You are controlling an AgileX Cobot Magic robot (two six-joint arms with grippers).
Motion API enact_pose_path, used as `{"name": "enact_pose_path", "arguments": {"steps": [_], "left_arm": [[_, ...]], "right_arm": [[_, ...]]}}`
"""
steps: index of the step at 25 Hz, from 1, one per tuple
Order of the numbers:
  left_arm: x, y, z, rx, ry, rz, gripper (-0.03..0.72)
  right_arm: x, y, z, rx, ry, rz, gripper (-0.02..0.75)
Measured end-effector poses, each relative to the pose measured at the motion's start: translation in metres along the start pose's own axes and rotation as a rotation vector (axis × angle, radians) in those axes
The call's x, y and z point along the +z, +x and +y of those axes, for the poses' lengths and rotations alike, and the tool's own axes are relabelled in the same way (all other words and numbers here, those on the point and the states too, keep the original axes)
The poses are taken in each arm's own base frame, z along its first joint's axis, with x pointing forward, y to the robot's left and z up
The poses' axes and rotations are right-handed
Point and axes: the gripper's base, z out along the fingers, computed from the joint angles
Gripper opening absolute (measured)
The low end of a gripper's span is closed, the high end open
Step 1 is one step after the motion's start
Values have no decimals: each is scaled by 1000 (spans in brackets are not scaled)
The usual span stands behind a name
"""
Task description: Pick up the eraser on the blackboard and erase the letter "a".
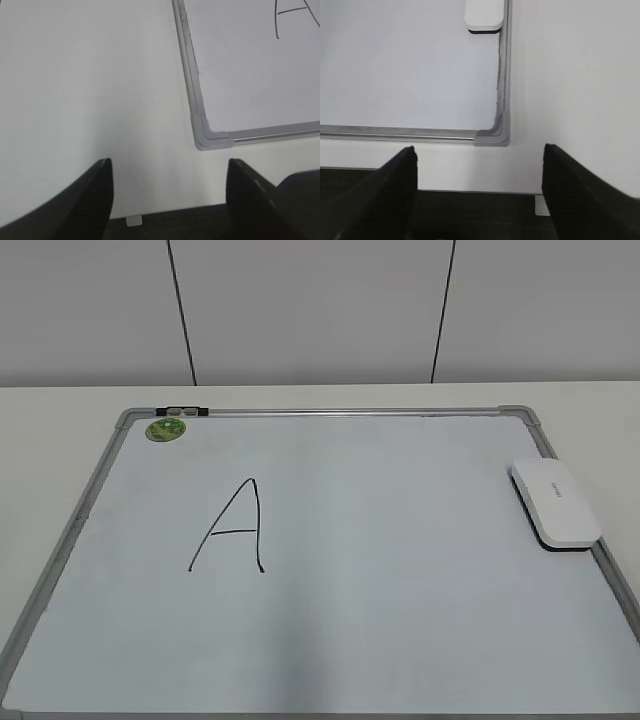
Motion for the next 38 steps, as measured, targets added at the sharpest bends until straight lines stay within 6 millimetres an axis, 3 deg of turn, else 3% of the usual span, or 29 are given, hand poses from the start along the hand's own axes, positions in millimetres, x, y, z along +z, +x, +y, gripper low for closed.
{"name": "enact_pose_path", "arguments": {"steps": [5, 13, 38], "left_arm": [[5, 1, -1, 2, 11, -63, 515], [7, 0, -2, 19, 32, -79, 514], [6, 2, -1, -21, -8, -94, 514]], "right_arm": [[-7, 8, -3, -8, 28, -47, 575], [3, 6, -3, -13, 27, -98, 575], [2, 6, -2, 6, 51, -121, 574]]}}
